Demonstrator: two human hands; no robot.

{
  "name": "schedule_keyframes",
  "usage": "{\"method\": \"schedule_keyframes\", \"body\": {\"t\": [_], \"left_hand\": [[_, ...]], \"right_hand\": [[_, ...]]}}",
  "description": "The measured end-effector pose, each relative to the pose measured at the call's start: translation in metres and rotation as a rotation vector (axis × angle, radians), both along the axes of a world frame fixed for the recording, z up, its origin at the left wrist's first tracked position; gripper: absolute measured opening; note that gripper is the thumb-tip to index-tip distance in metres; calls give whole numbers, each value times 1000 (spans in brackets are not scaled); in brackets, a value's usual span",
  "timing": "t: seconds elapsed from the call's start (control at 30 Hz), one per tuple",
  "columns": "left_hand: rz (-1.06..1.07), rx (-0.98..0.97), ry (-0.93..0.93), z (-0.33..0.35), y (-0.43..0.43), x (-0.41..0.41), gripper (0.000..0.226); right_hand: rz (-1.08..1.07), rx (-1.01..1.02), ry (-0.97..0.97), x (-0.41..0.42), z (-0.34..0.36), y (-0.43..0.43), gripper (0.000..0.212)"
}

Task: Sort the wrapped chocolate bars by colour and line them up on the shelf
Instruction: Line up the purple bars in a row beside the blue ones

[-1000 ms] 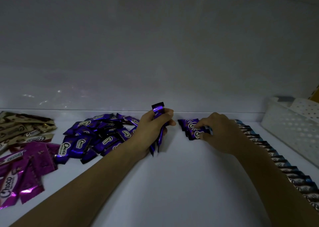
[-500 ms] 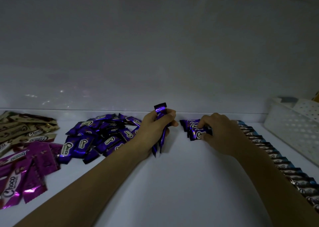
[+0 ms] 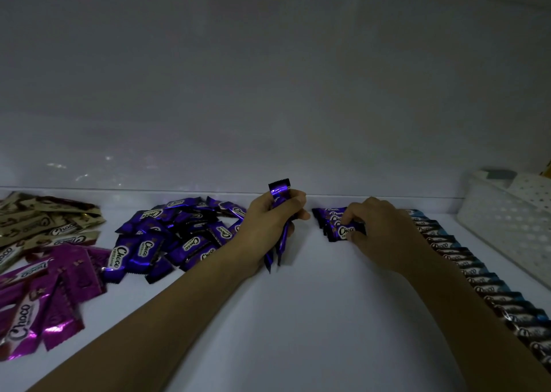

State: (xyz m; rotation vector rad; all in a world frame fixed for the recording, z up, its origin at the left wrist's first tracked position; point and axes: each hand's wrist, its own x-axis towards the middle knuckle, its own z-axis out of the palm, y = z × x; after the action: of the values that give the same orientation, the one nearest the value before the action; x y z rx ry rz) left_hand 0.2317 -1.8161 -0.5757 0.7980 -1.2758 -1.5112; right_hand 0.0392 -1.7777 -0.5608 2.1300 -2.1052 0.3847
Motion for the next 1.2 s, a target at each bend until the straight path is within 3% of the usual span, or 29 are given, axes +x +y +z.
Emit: {"method": "schedule_keyframes", "body": {"t": [0.3,0.4,0.47,0.57,0.63,0.73,0.87,1.0,1.07,1.2], "left_hand": [[-1,-30,-28,-1,0,0,7],[0,-163,-145,-3,2,-3,7],[-17,-293,-263,-4,4,-6,12],[-69,-421,-404,-7,4,-8,12],[-63,-432,-407,-10,1,-7,13],[-51,-411,-371,-11,2,-6,20],[-63,-362,-294,-8,3,-6,23],[-42,-360,-303,-7,5,-6,19],[-32,-351,-307,-6,5,-6,19],[-9,-347,-327,-7,5,-6,19]], "right_hand": [[27,-89,-7,0,0,-1,17],[168,-276,-436,13,9,0,10],[292,-245,-695,29,16,3,14],[367,-140,-758,45,19,8,18],[322,-160,-869,45,21,9,11],[126,-187,-1221,36,31,12,19],[-1,-44,-1459,27,35,14,20],[4,24,-1588,26,37,13,17],[-24,-9,-1533,24,37,12,23],[-14,-50,-1428,20,36,12,13]]}}
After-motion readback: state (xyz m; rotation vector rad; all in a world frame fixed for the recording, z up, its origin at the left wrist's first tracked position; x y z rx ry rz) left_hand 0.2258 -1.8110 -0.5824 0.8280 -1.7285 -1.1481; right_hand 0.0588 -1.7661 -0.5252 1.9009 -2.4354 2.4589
